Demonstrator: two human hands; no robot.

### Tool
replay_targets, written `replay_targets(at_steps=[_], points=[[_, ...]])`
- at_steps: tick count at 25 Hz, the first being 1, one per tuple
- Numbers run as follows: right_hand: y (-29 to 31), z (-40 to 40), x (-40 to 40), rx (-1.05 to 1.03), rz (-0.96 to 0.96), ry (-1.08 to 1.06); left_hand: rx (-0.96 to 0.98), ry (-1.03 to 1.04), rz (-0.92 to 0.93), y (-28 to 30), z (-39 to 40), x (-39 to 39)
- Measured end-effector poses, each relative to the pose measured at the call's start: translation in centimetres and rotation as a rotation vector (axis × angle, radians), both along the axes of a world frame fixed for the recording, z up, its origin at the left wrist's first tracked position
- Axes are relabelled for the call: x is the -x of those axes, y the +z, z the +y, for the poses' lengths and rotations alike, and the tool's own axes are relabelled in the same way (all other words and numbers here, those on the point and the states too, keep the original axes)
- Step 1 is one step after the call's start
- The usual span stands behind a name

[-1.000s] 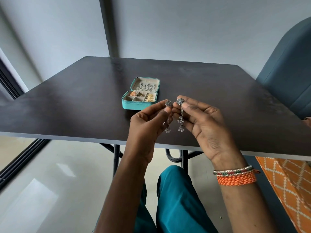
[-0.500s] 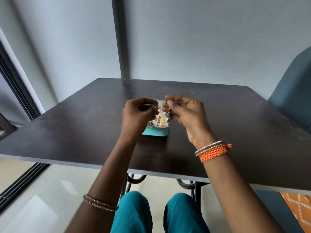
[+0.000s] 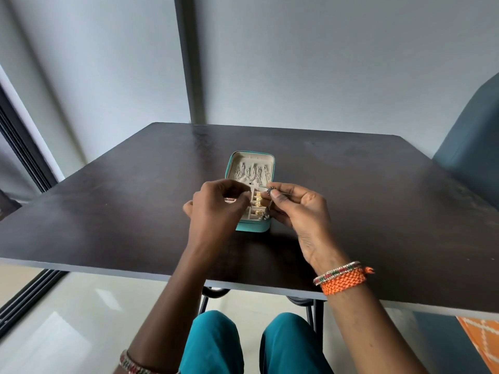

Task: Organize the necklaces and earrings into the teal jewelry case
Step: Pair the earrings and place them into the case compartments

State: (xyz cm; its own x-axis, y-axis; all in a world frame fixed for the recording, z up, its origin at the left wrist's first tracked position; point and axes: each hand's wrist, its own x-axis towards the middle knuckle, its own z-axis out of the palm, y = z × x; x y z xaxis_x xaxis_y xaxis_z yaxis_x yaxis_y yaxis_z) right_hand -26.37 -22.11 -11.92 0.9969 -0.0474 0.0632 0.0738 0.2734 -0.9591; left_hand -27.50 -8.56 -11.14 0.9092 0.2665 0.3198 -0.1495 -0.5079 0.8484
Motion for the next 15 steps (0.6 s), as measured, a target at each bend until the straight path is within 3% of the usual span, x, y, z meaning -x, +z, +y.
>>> replay_targets(at_steps=[9,15], points=[[-0.3,-0.3,-0.1,-0.011,0.001,0.034,-0.055,0.091,0.141,-0.7,0.1,-0.5],[-0.3,-0.3,0.1,-0.011,-0.004,0.050,-0.137,0.214,0.071,-0.7,0.2,-0.8]])
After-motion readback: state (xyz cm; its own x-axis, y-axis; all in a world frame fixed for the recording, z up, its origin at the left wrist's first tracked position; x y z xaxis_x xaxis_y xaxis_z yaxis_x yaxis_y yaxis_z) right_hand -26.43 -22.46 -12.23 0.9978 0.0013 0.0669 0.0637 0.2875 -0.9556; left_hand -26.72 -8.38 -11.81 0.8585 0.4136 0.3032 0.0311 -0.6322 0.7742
